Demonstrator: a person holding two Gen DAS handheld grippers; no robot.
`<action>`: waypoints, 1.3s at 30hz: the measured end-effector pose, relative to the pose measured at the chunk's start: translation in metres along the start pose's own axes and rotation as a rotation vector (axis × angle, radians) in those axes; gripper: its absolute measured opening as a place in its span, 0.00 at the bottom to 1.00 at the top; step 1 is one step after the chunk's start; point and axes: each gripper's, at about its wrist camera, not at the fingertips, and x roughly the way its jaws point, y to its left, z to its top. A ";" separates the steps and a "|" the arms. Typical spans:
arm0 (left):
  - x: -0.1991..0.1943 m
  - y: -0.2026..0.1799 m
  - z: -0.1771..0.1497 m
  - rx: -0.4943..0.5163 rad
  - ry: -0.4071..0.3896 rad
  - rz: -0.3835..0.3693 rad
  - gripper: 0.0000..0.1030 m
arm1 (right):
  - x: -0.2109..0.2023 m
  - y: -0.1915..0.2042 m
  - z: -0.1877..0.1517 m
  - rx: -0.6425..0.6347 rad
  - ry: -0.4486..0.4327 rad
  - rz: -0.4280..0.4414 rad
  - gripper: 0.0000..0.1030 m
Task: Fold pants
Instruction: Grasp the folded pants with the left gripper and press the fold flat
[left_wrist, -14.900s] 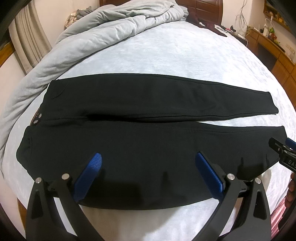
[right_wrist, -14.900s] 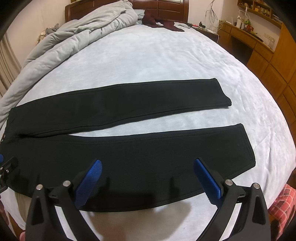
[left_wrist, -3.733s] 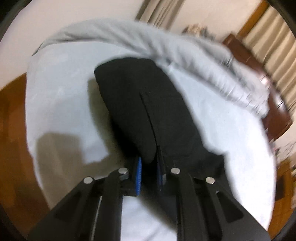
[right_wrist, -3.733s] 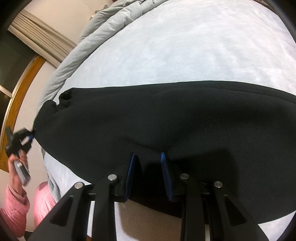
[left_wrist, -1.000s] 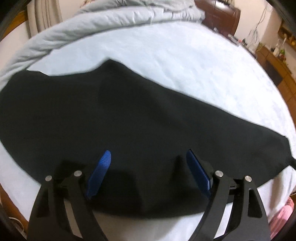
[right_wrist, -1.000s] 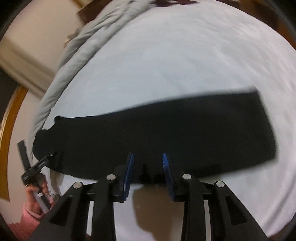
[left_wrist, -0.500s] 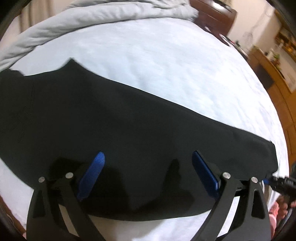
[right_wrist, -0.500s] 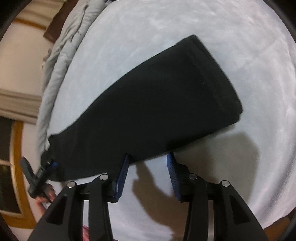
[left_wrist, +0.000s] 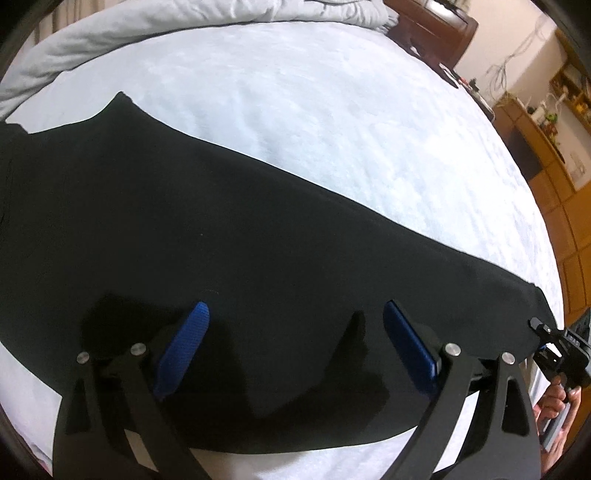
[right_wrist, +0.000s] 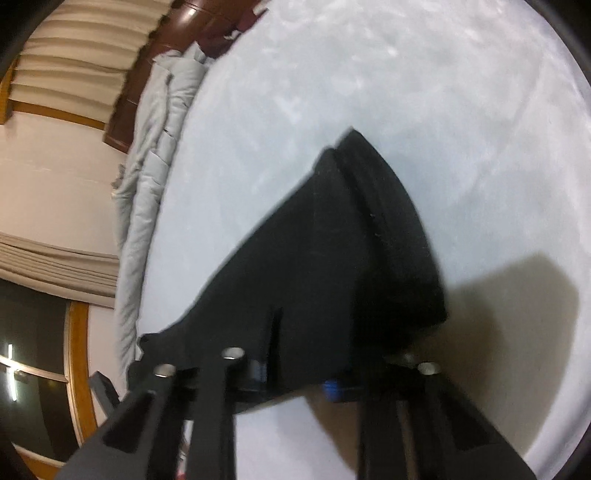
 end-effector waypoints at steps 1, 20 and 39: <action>0.000 0.001 0.001 -0.005 -0.001 0.003 0.92 | -0.002 0.008 0.003 -0.025 -0.015 0.008 0.14; 0.022 -0.015 -0.002 0.145 -0.090 0.145 0.95 | -0.021 -0.024 0.007 -0.032 -0.037 -0.160 0.11; -0.125 0.242 -0.017 -0.321 -0.120 0.302 0.95 | 0.050 0.160 -0.083 -0.543 0.158 -0.430 0.38</action>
